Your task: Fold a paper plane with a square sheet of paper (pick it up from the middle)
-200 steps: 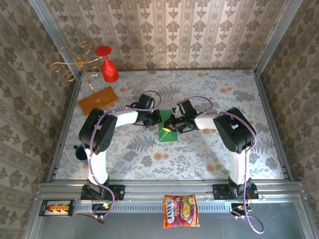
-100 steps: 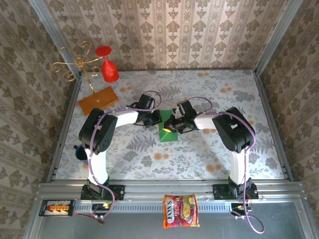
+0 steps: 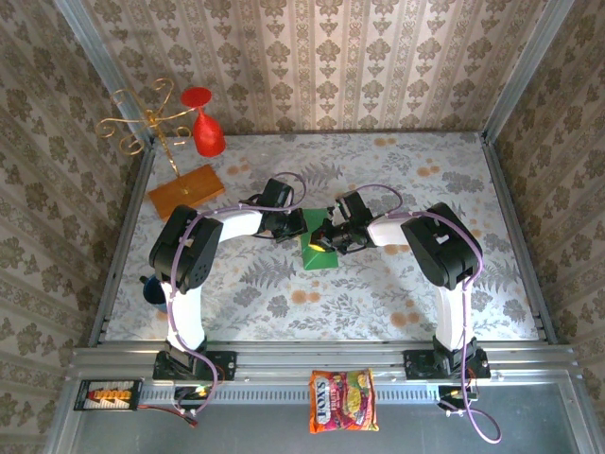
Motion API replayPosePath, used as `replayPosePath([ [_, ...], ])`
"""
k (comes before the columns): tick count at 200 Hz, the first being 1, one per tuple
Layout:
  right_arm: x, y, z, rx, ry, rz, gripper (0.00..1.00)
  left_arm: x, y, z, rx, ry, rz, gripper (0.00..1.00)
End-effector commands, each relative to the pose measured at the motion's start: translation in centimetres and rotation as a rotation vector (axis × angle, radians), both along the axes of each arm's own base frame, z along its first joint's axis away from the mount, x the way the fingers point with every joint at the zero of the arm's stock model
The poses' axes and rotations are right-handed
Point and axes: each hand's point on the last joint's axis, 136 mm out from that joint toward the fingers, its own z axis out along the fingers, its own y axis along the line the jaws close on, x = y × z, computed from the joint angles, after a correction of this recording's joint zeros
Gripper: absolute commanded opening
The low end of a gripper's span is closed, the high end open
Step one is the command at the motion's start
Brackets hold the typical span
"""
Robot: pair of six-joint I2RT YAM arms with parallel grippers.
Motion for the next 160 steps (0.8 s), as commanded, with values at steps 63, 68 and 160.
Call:
replayPosePath([
  [63,0.07,-0.19,-0.90,-0.009,0.004,-0.003,0.00,-1.22,0.50,-2.05,0.049,0.065,-0.001,0.01],
  [68,0.03,-0.20,-0.95,-0.012,0.006,-0.001,0.00,-1.24,0.51,-2.09,0.050,0.066,0.000,0.01],
  [160,-0.65,0.24,-0.29,0.009,-0.022,0.074,0.00,-1.29,0.43,-2.10,0.046,0.067,-0.003,0.01],
])
